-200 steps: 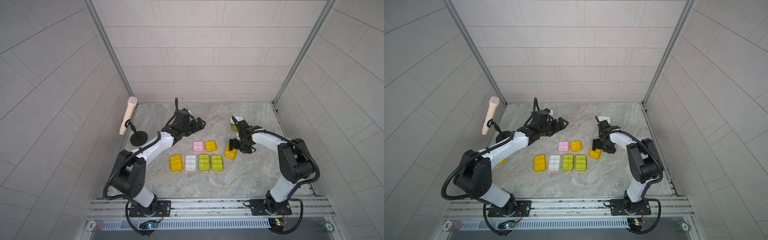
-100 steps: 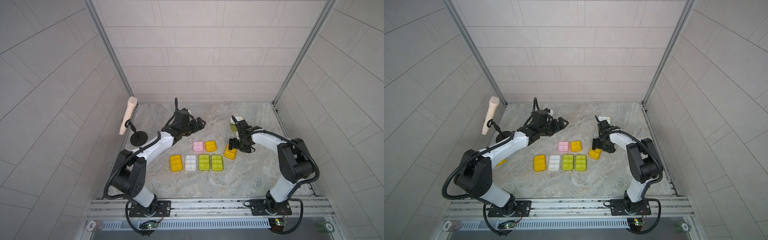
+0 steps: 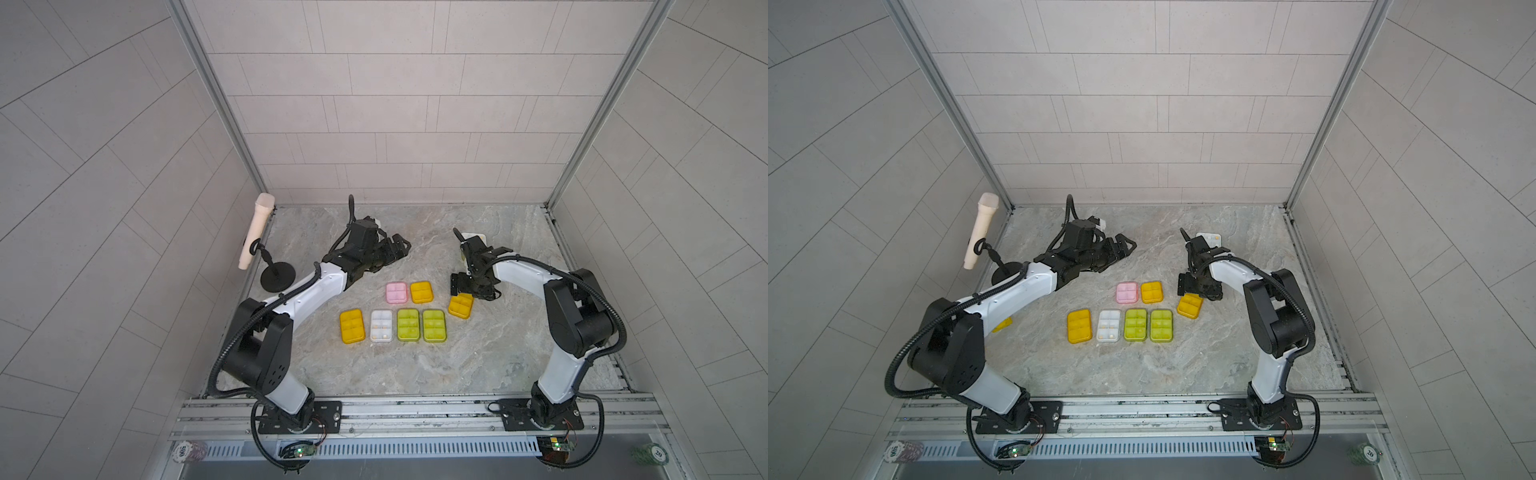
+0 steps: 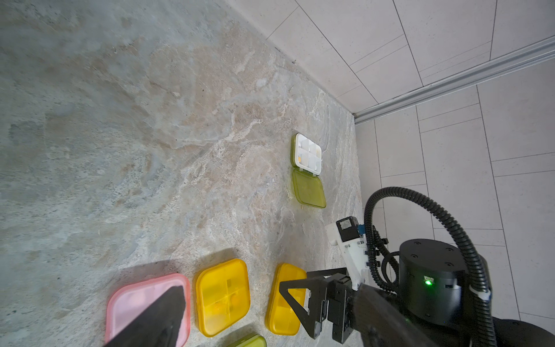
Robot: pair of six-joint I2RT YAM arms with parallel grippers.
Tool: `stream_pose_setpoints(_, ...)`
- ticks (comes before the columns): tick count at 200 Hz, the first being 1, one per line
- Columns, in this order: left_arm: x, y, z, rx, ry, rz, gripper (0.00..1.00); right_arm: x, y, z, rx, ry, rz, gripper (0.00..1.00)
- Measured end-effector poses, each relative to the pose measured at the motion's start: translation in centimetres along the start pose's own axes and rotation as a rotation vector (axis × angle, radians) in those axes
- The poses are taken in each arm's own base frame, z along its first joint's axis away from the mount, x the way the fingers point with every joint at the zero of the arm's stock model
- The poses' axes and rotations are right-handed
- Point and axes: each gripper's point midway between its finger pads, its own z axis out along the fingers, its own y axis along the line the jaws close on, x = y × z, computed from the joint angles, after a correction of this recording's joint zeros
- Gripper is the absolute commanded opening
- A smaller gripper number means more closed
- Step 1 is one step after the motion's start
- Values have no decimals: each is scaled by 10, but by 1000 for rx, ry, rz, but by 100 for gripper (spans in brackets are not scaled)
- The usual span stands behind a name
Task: Close pillboxes
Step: Move the pillbox to the center of the board.
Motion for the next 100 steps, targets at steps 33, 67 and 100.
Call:
stream_pose_setpoints(33,-1,1,0,0,-2,-3,93,-3,6,6,-1,5,5,88)
stream_pose_setpoints(67,-1,0,0,4,3,-5,93,2,17,7,-5,8,-22,81)
stream_pose_setpoints(100,1,0,1,9,12,-7,92,6,22,9,-8,5,-51,77)
